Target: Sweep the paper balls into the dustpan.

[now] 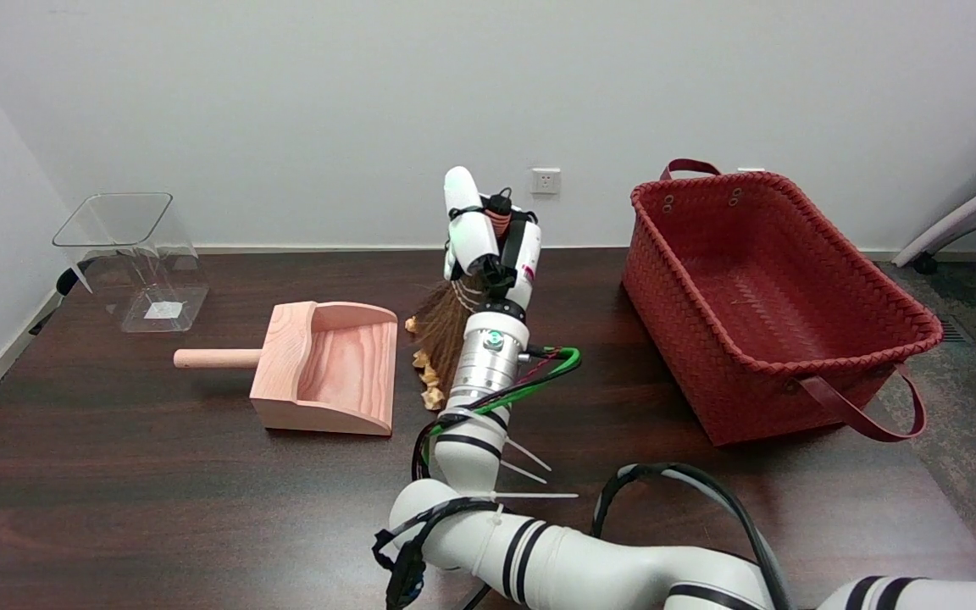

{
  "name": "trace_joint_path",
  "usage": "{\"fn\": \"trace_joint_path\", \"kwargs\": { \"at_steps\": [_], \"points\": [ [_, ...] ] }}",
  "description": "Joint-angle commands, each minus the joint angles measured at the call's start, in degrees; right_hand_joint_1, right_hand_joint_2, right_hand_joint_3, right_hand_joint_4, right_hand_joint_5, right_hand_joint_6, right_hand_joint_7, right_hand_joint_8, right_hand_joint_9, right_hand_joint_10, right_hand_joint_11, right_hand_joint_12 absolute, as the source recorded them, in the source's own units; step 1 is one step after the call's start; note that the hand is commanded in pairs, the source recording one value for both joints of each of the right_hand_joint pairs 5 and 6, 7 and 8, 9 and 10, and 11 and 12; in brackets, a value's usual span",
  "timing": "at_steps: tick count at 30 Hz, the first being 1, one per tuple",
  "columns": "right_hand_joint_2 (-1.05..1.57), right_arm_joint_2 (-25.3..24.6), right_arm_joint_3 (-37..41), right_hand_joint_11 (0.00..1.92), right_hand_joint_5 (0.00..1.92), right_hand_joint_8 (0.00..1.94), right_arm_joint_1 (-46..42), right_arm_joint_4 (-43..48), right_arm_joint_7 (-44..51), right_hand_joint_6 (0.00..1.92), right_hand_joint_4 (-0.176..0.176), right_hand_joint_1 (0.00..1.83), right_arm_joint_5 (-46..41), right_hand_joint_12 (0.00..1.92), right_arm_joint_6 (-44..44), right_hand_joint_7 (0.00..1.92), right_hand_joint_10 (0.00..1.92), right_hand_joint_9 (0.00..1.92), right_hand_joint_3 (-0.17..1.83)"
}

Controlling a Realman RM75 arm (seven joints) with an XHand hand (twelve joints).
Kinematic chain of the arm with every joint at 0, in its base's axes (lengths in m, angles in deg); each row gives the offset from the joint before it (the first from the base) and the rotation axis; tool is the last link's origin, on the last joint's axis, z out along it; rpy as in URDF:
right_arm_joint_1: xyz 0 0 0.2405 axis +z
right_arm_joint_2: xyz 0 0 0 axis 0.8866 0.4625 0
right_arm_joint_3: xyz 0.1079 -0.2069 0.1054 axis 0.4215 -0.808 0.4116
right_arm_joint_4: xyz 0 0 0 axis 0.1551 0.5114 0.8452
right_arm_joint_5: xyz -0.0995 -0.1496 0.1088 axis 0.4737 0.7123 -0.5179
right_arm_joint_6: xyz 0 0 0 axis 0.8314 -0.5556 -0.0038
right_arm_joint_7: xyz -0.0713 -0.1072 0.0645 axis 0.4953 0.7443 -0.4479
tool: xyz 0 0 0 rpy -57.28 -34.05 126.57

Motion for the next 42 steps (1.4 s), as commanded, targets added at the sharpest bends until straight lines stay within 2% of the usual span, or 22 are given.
{"fn": "trace_joint_path", "kwargs": {
  "at_steps": [1, 9, 13, 20, 25, 30, 38, 42],
  "points": [
    [1.57, 1.0, -0.4, 1.92, 1.92, 1.92, -0.5, 4.2, -6.5, 1.92, 0.0, 0.58, 1.9, 1.92, 0.9, 1.92, 1.92, 1.92, -0.17],
    [1.57, 2.4, -0.4, 1.92, 1.92, 1.92, -5.5, 17.6, 17.1, 1.92, 0.0, 0.6, 5.4, 1.92, -1.4, 1.92, 1.92, 1.92, -0.17],
    [1.57, 2.7, -0.4, 1.92, 1.92, 1.92, -6.7, 20.6, 23.6, 1.92, 0.0, 0.63, 8.1, 1.92, -1.9, 1.92, 1.92, 1.92, -0.17],
    [1.57, 2.5, -1.0, 1.92, 1.92, 1.92, -9.5, 24.8, 35.3, 1.92, 0.0, 0.67, 7.8, 1.92, -1.8, 1.92, 1.92, 1.92, -0.17],
    [1.57, 1.8, -1.3, 1.92, 1.92, 1.92, -10.8, 25.2, 40.0, 1.92, 0.0, 0.69, 7.8, 1.92, -3.0, 1.92, 1.92, 1.92, -0.17],
    [1.57, 1.6, -1.9, 1.92, 1.92, 1.92, -11.9, 24.4, 40.7, 1.92, 0.0, 0.7, 7.7, 1.92, -4.4, 1.92, 1.92, 1.92, -0.17],
    [1.57, 0.7, -3.3, 1.92, 1.92, 1.92, -11.9, 16.8, 40.7, 1.92, 0.0, 0.7, 11.8, 1.92, -8.5, 1.92, 1.92, 1.92, -0.17],
    [1.57, -1.7, -2.9, 1.92, 1.92, 1.92, -11.5, 12.4, 41.8, 1.92, 0.0, 0.7, 11.6, 1.92, -13.0, 1.92, 1.92, 1.92, -0.17]
  ]
}}
